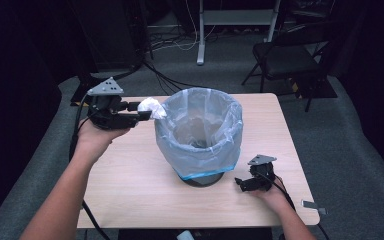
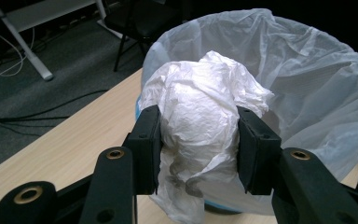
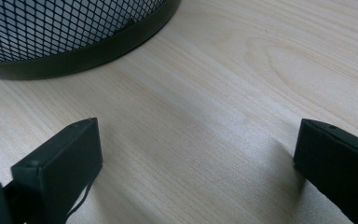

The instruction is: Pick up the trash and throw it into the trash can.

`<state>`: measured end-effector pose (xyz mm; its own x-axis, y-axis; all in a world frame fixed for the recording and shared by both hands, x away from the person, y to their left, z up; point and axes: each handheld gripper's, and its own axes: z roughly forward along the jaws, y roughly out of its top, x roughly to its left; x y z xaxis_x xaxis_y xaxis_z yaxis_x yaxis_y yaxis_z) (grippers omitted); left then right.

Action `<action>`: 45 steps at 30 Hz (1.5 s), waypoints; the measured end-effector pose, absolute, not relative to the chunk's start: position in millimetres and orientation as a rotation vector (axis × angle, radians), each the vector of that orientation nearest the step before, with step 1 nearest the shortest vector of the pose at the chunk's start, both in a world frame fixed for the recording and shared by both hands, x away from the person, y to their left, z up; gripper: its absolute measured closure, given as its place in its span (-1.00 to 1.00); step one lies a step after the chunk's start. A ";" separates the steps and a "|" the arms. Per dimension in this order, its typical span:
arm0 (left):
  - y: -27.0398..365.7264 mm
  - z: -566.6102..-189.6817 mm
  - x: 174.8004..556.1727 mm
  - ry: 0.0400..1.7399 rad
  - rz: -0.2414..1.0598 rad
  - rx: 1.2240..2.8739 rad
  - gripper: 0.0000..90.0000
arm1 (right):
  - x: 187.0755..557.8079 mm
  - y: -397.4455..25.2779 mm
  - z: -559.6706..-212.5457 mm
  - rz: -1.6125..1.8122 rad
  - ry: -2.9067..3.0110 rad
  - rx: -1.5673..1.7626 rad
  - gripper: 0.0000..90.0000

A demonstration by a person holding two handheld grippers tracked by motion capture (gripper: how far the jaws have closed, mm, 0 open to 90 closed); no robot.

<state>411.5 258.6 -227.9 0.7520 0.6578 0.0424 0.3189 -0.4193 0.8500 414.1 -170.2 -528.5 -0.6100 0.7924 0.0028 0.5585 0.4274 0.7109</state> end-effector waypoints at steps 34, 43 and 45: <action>185.2 -247.7 437.3 0.640 0.340 2.085 0.24 | 412.8 -169.2 -528.3 0.987 2.354 1.181 -0.99; 171.5 -252.9 441.2 0.620 0.313 2.098 0.22 | 414.1 -170.2 -528.5 0.986 2.357 1.152 -1.00; 169.8 -254.0 442.2 0.615 0.306 2.098 0.19 | 414.0 -170.1 -528.5 0.986 2.358 1.154 -0.99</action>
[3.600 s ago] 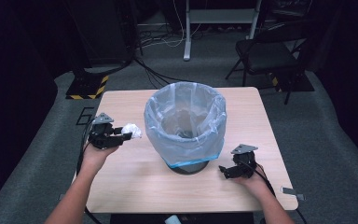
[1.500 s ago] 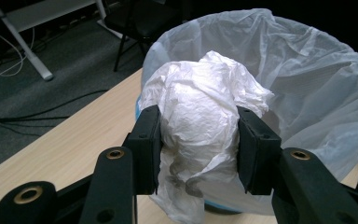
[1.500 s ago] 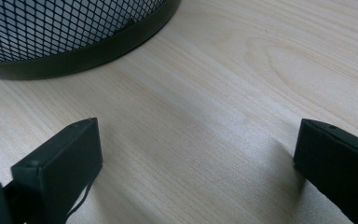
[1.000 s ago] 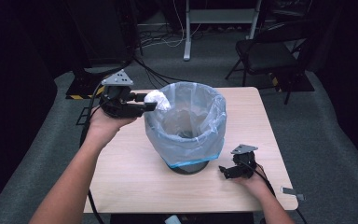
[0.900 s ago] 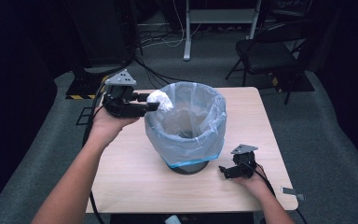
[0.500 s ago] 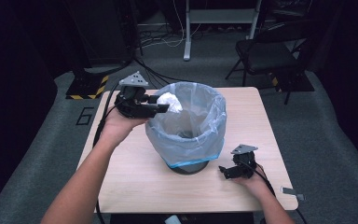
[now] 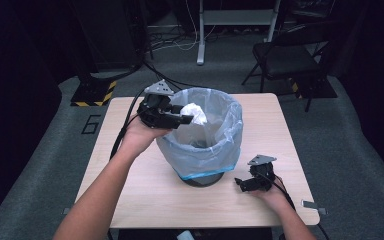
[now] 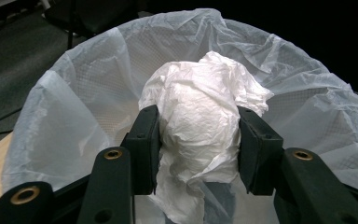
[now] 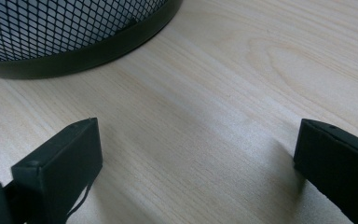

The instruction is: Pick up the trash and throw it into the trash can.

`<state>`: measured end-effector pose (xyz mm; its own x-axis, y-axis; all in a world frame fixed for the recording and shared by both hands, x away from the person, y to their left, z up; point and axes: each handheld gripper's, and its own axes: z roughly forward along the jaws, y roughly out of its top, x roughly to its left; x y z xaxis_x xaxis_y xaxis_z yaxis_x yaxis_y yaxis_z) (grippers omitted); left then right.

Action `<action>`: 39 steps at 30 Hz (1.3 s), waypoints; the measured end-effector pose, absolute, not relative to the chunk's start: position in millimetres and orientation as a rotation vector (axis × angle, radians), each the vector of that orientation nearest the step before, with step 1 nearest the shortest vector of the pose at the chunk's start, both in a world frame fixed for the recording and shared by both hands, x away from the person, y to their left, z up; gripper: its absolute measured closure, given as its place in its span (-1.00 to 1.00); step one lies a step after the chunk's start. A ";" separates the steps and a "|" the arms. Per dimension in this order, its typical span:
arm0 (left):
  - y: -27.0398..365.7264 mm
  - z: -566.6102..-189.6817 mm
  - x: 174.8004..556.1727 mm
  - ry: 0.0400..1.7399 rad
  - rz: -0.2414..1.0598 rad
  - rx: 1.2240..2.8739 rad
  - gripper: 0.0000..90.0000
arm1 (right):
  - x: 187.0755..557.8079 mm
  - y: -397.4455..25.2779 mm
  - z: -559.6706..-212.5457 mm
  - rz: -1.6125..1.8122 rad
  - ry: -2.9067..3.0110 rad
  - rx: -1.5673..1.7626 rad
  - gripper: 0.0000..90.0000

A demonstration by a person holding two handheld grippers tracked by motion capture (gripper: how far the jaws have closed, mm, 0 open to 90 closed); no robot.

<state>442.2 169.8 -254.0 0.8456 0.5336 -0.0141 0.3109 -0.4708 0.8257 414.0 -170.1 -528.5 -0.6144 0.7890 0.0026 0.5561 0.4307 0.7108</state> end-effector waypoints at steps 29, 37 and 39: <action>215.5 -249.1 433.4 0.695 0.367 2.040 -0.30 | 414.2 -170.2 -528.5 0.986 2.360 1.151 -0.99; 235.5 -250.1 431.1 0.729 0.398 2.033 -0.29 | 414.3 -170.3 -528.6 0.986 2.359 1.148 -0.99; 244.8 -251.8 430.0 0.749 0.405 2.026 -0.28 | 414.2 -170.1 -528.6 0.987 2.359 1.150 -0.99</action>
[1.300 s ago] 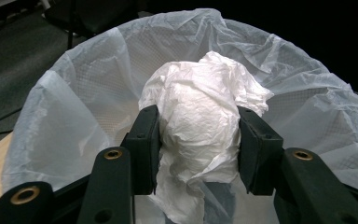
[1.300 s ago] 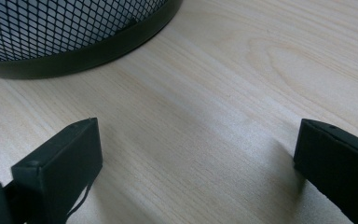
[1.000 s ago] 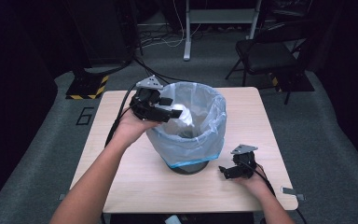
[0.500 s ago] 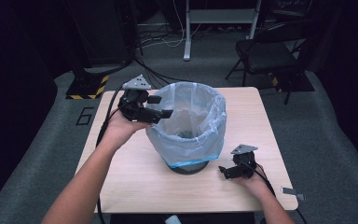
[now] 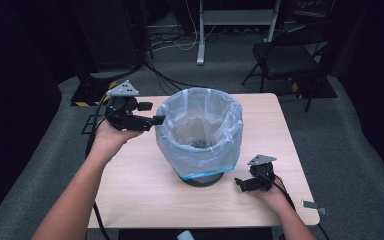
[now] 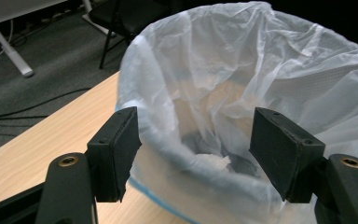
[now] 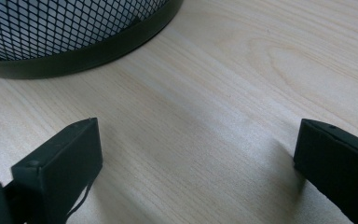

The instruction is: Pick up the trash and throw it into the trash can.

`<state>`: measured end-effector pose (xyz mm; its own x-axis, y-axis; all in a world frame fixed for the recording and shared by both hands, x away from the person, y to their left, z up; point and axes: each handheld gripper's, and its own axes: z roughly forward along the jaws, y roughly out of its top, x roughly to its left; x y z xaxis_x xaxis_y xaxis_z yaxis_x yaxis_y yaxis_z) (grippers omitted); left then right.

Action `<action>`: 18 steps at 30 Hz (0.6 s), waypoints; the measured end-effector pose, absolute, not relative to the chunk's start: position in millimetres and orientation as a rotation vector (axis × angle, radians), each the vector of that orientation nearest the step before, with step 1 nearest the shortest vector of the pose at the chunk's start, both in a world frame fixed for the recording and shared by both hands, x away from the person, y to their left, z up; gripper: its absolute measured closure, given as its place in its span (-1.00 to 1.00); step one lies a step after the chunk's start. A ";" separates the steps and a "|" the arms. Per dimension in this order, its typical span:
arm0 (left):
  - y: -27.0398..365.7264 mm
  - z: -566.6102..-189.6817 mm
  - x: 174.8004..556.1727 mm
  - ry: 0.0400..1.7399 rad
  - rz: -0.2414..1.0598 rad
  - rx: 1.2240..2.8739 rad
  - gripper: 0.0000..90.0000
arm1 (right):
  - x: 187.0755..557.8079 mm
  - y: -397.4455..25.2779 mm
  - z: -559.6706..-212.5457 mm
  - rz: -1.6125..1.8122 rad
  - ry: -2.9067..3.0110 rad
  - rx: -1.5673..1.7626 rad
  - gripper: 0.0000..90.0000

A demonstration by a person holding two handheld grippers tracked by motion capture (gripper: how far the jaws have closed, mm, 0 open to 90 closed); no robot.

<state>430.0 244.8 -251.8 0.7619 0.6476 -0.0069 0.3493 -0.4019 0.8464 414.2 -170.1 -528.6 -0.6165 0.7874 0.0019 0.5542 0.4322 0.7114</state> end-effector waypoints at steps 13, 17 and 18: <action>287.0 -266.8 420.0 0.817 0.430 1.979 -0.27 | 414.0 -170.1 -528.6 0.986 2.358 1.152 -0.99; 295.6 -274.8 419.5 0.838 0.426 1.966 -0.27 | 414.0 -170.0 -528.6 0.986 2.357 1.153 -0.99; 300.3 -280.8 418.8 0.844 0.421 1.955 -0.27 | 413.9 -169.9 -528.6 0.986 2.357 1.153 -0.99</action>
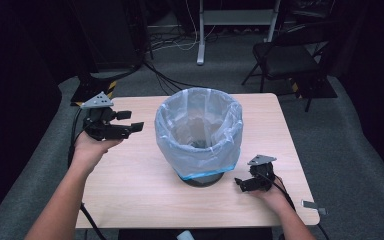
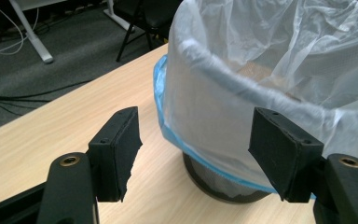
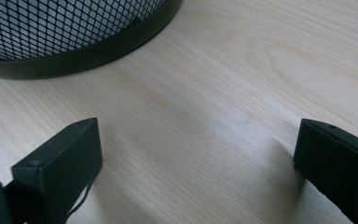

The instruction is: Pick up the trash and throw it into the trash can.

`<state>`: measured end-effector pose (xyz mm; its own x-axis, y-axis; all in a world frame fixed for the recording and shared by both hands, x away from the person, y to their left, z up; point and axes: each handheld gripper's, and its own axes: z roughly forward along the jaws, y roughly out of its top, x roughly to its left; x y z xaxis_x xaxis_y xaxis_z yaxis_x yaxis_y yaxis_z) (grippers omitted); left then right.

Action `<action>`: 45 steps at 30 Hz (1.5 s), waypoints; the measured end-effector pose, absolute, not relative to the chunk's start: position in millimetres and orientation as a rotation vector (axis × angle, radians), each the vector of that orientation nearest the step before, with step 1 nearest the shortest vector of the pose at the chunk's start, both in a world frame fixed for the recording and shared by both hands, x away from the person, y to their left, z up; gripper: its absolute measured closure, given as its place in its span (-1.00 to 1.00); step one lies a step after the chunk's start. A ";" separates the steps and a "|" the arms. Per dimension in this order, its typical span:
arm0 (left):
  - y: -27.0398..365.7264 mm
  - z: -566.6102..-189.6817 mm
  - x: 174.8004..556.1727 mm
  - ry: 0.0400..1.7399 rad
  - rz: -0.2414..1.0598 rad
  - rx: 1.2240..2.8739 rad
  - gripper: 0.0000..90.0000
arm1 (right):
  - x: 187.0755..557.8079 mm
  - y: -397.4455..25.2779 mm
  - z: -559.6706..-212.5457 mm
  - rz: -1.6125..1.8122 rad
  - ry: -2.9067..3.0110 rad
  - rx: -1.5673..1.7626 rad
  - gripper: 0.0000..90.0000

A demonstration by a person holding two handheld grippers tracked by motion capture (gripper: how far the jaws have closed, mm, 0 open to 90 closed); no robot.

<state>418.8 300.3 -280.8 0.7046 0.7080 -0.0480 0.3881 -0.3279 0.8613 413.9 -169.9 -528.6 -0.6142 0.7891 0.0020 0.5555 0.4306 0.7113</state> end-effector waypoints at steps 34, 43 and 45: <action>333.3 -385.8 412.4 0.935 0.378 1.904 -0.23 | 412.5 -169.2 -528.6 0.988 2.353 1.171 -0.99; 342.7 -413.1 406.1 0.959 0.397 1.912 -0.23 | 412.6 -169.4 -528.7 0.988 2.351 1.163 -0.99; 346.2 -421.7 405.2 0.977 0.398 1.915 -0.24 | 412.6 -169.5 -528.7 0.988 2.351 1.162 -0.99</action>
